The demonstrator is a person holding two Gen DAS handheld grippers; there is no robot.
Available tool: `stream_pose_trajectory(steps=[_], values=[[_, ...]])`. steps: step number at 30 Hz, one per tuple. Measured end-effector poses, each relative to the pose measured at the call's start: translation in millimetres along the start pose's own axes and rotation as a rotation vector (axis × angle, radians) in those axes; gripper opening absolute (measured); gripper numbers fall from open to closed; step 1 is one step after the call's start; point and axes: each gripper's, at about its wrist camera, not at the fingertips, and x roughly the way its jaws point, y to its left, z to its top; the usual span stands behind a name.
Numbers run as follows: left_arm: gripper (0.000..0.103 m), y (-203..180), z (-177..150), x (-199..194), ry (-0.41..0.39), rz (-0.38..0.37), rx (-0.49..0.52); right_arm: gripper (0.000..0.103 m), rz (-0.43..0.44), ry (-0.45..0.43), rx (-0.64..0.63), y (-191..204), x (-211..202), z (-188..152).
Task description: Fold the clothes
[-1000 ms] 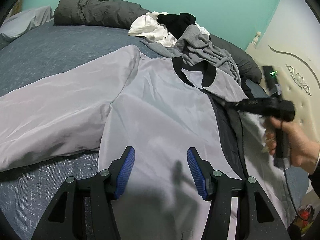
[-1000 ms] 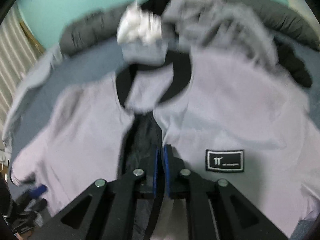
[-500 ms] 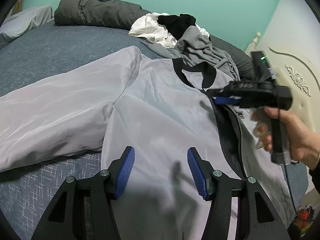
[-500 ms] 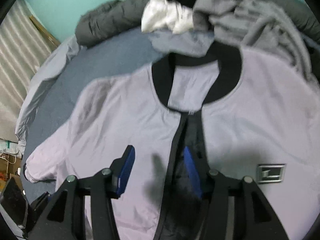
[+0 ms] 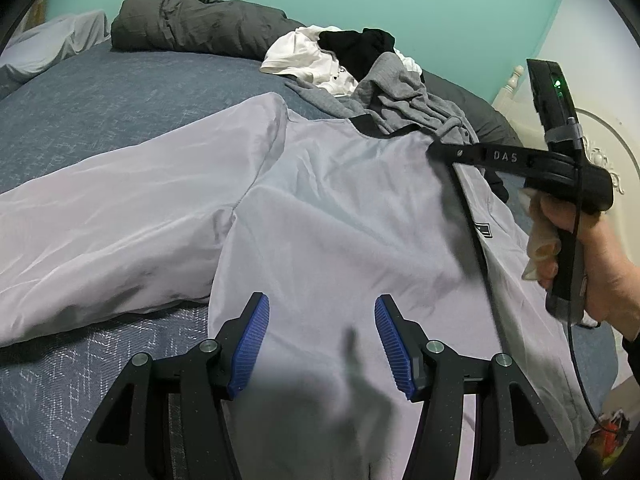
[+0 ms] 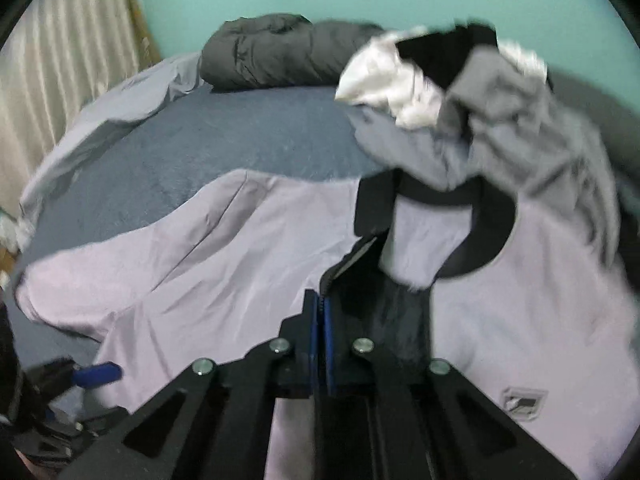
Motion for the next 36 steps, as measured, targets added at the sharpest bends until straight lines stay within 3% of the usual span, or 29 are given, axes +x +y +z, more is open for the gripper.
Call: stream_pose_trajectory(steps=[3, 8, 11, 18, 23, 29, 36], values=[[0.059, 0.3, -0.3, 0.0, 0.003, -0.001, 0.002, 0.003, -0.051, 0.022, 0.02, -11.8, 7.5, 1.5], [0.06, 1.7, 0.1, 3.8, 0.02, -0.007, 0.004, 0.003, -0.099, 0.216, 0.122, -41.8, 61.3, -14.5], [0.062, 1.9, 0.1, 5.9, 0.03, -0.009, 0.007, 0.008, -0.096, 0.196, 0.144, -46.3, 63.5, -17.6], [0.062, -1.4, -2.8, 5.6, 0.038, -0.003, 0.026, 0.014, -0.074, 0.086, 0.2, -59.0, 10.2, -20.8], [0.062, -7.4, -9.9, -4.3, 0.046, 0.011, 0.059, 0.014, -0.013, 0.064, 0.278, -65.2, -41.1, -52.3], [0.063, -21.9, -21.3, -23.3, 0.087, 0.036, 0.085, 0.033, 0.04, 0.086, 0.422, -85.8, -104.7, -119.8], [0.066, -33.8, -40.8, -67.0, 0.178, 0.009, 0.064, 0.033, 0.032, 0.202, 0.399, -61.2, -144.4, -188.0]])
